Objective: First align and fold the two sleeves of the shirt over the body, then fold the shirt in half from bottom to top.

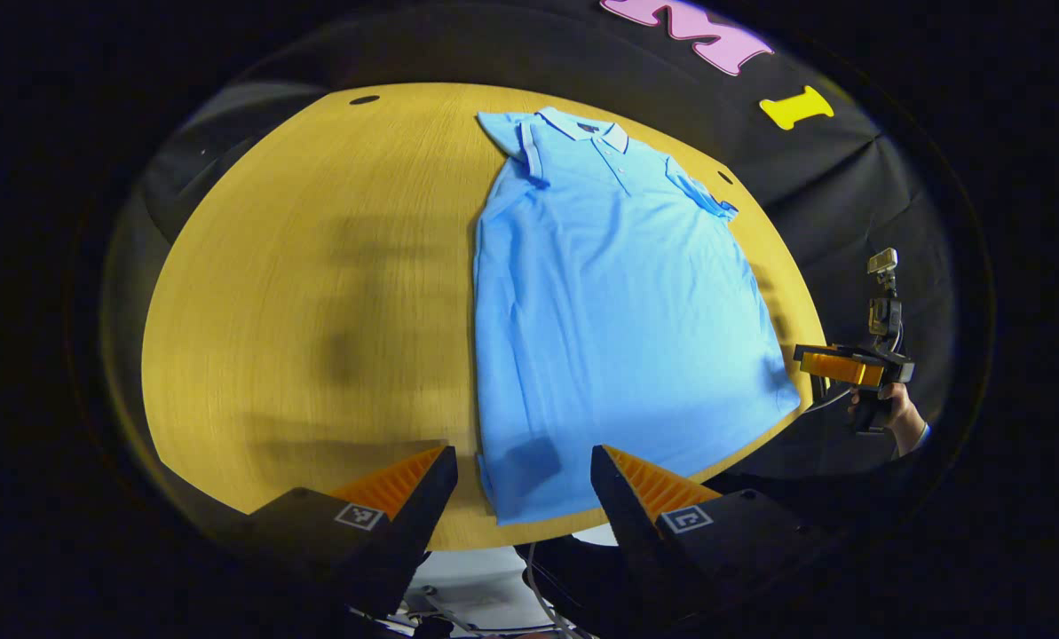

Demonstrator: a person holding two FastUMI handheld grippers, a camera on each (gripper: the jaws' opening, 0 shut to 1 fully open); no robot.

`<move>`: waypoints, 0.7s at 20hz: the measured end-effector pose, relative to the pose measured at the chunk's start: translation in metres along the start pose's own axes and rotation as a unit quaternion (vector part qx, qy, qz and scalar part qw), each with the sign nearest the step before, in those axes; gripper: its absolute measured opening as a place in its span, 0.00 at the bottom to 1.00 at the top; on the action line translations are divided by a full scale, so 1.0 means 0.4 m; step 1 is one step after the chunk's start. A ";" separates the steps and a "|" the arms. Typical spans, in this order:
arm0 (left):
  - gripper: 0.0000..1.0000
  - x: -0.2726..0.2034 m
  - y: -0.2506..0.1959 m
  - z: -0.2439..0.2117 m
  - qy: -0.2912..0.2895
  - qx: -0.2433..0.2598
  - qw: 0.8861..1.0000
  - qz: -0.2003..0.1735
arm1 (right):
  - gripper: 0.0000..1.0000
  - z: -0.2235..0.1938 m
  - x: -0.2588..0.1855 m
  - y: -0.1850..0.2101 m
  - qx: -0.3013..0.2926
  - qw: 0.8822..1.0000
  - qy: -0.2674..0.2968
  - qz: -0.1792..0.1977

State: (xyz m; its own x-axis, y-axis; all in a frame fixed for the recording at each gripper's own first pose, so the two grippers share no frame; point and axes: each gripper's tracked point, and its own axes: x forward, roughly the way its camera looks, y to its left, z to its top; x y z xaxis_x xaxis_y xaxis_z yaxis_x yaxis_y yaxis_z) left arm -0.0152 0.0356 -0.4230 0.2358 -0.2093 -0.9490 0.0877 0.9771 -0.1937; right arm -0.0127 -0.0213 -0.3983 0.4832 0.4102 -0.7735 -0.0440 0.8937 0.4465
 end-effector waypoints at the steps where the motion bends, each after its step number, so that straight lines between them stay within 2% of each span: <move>1: 0.97 -0.002 0.004 -0.010 -0.004 0.007 1.000 0.003 | 0.98 -0.025 -0.001 -0.009 0.003 1.000 0.009 -0.006; 5: 0.98 -0.010 -0.023 -0.050 0.006 0.004 1.000 -0.017 | 0.98 -0.054 -0.011 0.020 0.025 1.000 0.009 0.005; 9: 0.98 -0.013 -0.060 -0.083 0.014 0.019 0.999 -0.031 | 0.98 -0.113 -0.021 0.064 0.014 0.999 0.041 0.017; 12: 0.97 -0.004 -0.082 -0.090 0.018 0.041 0.999 -0.030 | 0.98 -0.116 -0.015 0.053 0.010 0.999 0.048 -0.008; 13: 0.96 0.002 -0.087 -0.094 0.019 0.050 0.998 -0.027 | 0.93 -0.116 -0.012 0.041 0.017 0.998 0.053 -0.026; 14: 0.92 0.013 -0.086 -0.095 0.020 0.058 0.998 -0.020 | 0.77 -0.120 -0.005 0.042 0.021 0.998 0.059 -0.032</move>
State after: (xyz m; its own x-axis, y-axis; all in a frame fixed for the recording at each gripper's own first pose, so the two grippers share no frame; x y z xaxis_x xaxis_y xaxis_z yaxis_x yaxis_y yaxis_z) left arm -0.0536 0.0021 -0.4307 0.1913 -0.2436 -0.9508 0.2081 0.9568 -0.2032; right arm -0.0566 0.0016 -0.4107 0.3782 0.3729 -0.8473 0.0211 0.9116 0.4106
